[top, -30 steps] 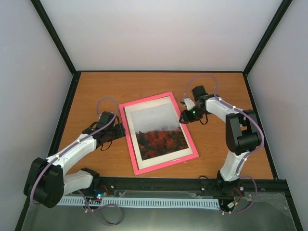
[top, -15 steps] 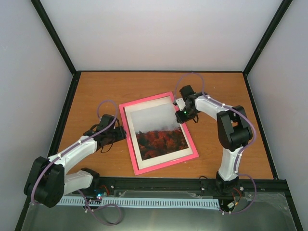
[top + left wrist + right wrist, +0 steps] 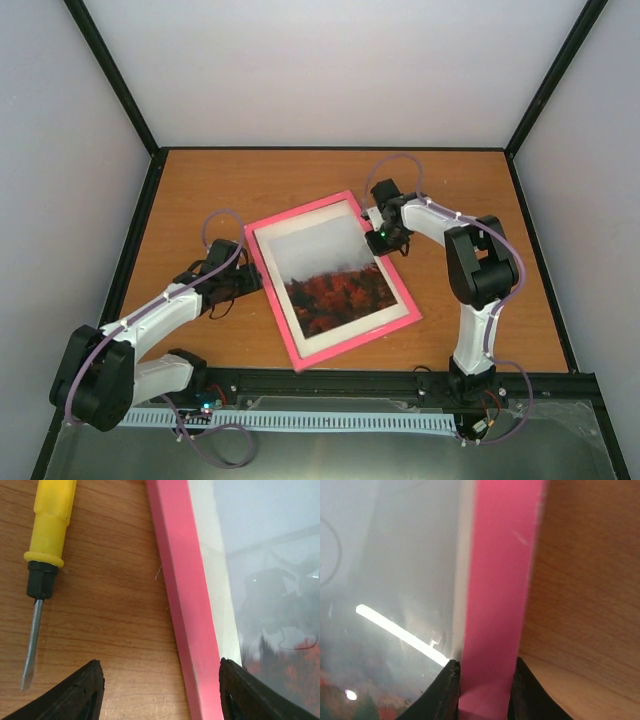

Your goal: Take the photo out of the frame

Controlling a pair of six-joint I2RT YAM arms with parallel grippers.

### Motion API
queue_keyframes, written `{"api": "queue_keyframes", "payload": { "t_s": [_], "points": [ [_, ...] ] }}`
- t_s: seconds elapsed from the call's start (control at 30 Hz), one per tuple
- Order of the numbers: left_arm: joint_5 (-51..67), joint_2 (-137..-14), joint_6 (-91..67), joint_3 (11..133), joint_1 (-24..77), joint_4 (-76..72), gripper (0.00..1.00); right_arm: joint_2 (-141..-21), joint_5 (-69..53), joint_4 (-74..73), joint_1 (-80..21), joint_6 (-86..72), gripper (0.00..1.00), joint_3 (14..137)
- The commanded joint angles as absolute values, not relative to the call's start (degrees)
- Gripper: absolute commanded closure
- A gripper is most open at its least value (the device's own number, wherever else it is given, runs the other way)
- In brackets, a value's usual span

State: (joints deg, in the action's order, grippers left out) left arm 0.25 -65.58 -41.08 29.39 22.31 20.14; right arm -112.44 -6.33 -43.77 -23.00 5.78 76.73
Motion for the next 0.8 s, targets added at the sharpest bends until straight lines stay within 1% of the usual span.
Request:
{"api": "queue_keyframes", "payload": {
  "t_s": [0.0, 0.07, 0.1, 0.23, 0.33, 0.5, 0.63, 0.77],
  "points": [
    [-0.1, -64.7, -41.7, 29.3, 22.7, 19.2, 0.37, -112.8, -9.3, -43.4, -22.7, 5.1, 0.88, 77.4],
    [-0.8, -64.0, -41.9, 29.2, 22.7, 19.9, 0.37, -112.0, -10.6, -43.4, -21.8, 4.4, 0.96, 77.6],
    [-1.2, -63.6, -42.0, 29.2, 22.6, 20.3, 0.37, -111.6, -11.6, -43.5, -20.9, 4.0, 0.97, 77.7],
    [-2.5, -60.4, -43.3, 28.9, 22.6, 21.3, 0.37, -109.5, -18.4, -43.3, -16.8, 3.2, 0.97, 78.0],
    [-3.8, -57.5, -44.1, 29.1, 22.7, 22.0, 0.37, -108.2, -22.0, -43.4, -15.6, 3.3, 0.97, 77.6],
    [-6.6, -53.8, -44.5, 31.4, 22.7, 24.0, 0.37, -106.5, -22.0, -43.1, -14.1, 3.5, 0.97, 77.1],
    [-6.9, -52.0, -43.8, 32.2, 22.7, 23.8, 0.36, -107.0, -21.1, -44.7, -8.8, 6.7, 0.97, 79.3],
    [-6.2, -53.5, -43.1, 32.3, 22.7, 23.5, 0.36, -108.3, -18.2, -47.8, -3.1, 13.3, 0.97, 83.3]
  ]
}}
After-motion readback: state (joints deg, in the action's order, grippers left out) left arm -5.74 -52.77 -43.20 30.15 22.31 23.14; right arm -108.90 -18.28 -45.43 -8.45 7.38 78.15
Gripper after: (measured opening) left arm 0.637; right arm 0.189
